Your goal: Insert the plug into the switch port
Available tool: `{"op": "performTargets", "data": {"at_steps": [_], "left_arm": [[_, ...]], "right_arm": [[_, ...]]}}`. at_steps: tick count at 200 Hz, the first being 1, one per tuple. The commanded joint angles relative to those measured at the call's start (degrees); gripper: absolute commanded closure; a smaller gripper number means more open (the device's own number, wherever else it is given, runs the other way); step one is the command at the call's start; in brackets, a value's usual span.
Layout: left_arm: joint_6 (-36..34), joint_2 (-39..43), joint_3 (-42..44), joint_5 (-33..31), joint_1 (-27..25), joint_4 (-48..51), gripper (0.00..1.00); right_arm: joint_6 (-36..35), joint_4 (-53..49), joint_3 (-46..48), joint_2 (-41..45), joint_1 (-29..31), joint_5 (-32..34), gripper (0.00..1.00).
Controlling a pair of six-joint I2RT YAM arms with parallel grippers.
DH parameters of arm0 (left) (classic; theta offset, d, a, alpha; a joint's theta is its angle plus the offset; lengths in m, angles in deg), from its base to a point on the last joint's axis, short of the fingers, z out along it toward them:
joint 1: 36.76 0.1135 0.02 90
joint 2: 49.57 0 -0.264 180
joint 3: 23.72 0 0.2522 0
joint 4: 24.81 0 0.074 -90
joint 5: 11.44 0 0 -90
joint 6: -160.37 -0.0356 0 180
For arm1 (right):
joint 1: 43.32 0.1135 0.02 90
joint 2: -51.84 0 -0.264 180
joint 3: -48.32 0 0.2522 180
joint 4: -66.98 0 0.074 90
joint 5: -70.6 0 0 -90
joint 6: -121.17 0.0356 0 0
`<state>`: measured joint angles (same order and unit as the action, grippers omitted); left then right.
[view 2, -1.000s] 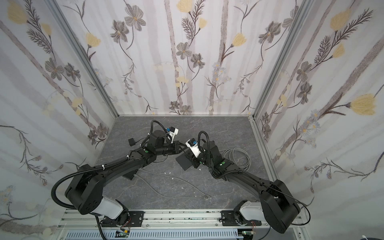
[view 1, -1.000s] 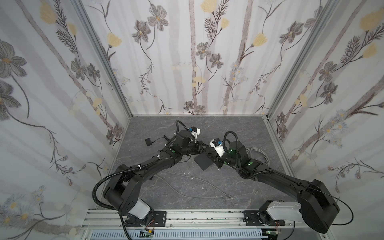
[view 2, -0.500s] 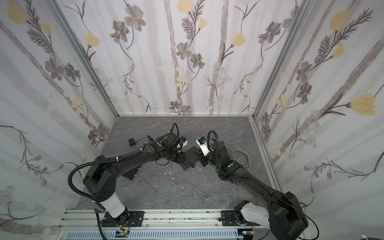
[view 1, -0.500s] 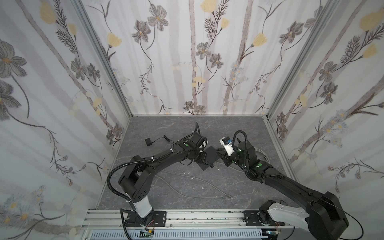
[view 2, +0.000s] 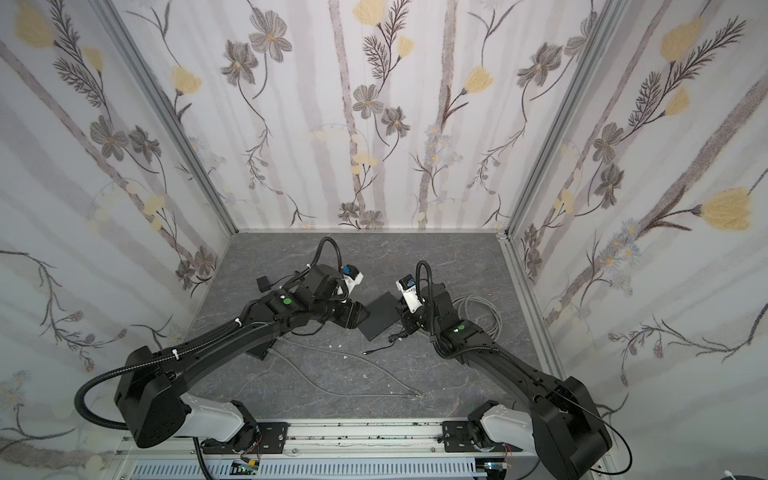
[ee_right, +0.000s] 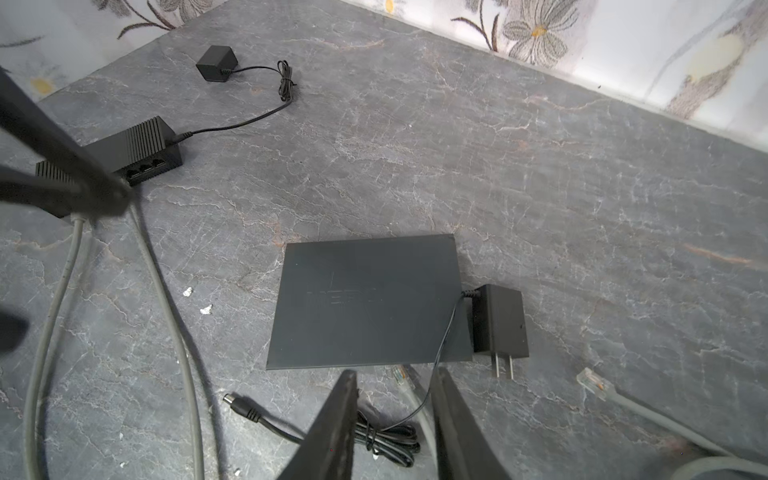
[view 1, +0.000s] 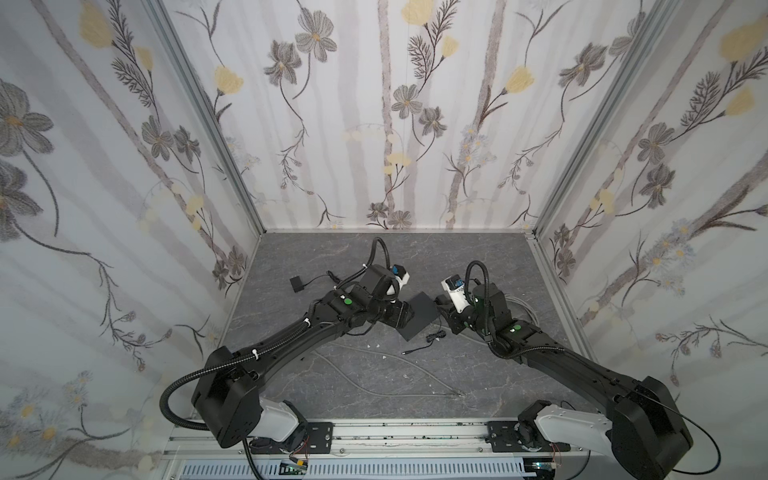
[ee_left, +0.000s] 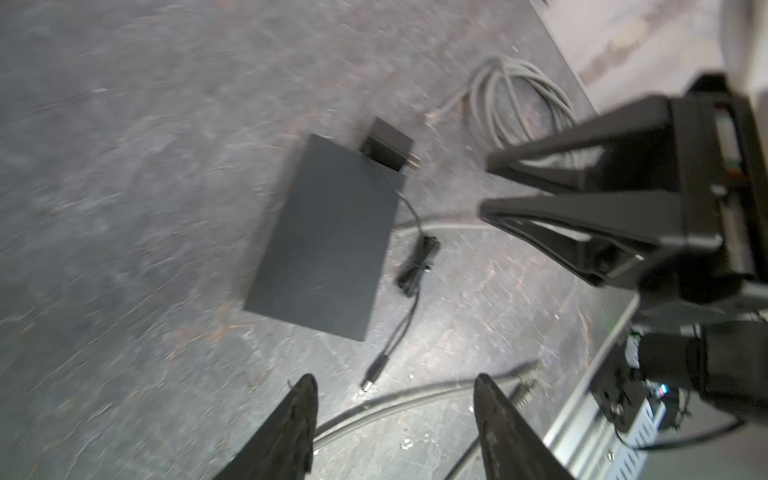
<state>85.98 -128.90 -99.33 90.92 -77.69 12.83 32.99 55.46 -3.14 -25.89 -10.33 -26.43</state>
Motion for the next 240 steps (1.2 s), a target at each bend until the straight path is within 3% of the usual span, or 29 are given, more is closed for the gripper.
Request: {"op": "performTargets", "data": {"at_steps": [1,14,24,45,62,89,132,166,206,240], "left_arm": [[7.6,4.5,5.0,-1.5,3.6,-3.4,0.39],[10.0,6.9,8.4,-0.2,5.4,-6.1,0.39],[10.9,9.5,9.9,0.6,6.0,-7.2,0.39],[12.1,11.4,11.4,1.3,6.2,-7.4,0.39],[13.2,12.5,12.7,2.3,6.2,-8.1,0.39],[14.3,15.1,15.3,2.9,6.2,-8.9,0.39],[15.3,20.8,18.5,3.8,6.2,-8.4,0.39],[15.0,24.4,20.0,3.3,6.3,-7.1,0.39],[14.9,27.5,20.7,2.3,6.8,-5.6,0.38],[14.8,28.8,21.2,2.5,7.4,-4.6,0.37]], "right_arm": [[14.8,1.7,2.7,-0.3,2.7,-0.2,0.66],[25.2,8.2,6.7,1.2,6.9,-0.3,0.62],[34.6,10.5,8.0,1.7,11.1,5.1,0.56],[54.4,2.7,3.8,-2.2,19.3,15.5,0.56],[65.4,-3.8,-0.4,-7.4,22.0,14.9,0.56],[78.3,2.4,1.1,-11.8,24.1,12.7,0.56],[86.9,-1.1,-3.8,-18.5,24.1,14.7,0.55],[92.6,-4.0,-7.3,-21.9,23.8,11.4,0.56],[95.3,-10.9,-9.5,-21.0,23.9,14.5,0.57],[96.1,-14.0,-12.4,-24.5,23.8,12.8,0.60]]}}
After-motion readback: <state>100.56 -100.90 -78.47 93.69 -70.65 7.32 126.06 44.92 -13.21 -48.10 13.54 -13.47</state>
